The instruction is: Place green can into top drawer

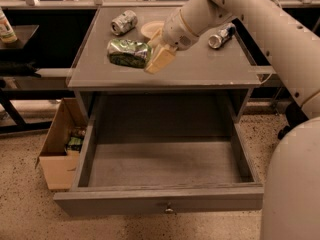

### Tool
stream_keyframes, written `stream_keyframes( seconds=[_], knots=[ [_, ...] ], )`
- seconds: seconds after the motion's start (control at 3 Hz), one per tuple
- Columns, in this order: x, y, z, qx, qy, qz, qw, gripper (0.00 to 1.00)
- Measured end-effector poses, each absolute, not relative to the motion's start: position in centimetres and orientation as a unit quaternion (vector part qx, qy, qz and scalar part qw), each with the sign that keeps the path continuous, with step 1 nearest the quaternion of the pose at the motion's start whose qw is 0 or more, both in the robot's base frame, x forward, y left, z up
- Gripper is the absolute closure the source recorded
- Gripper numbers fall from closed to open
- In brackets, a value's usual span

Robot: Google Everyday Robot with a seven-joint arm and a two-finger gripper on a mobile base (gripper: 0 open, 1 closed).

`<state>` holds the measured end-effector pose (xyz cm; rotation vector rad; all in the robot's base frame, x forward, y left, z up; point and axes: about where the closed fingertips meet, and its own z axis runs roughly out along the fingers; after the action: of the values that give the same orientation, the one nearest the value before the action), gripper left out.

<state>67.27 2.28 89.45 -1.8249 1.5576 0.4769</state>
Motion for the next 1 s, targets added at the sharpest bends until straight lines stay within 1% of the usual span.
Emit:
stream_keyframes(
  seconds=[0.33,1.0],
  knots=[
    [66.4,2.8,88.1,-0.706,0.597,0.189,0.33,1.0],
    [59.0,4.6,84.9,-0.722,0.597,0.172,0.303,1.0]
  ],
)
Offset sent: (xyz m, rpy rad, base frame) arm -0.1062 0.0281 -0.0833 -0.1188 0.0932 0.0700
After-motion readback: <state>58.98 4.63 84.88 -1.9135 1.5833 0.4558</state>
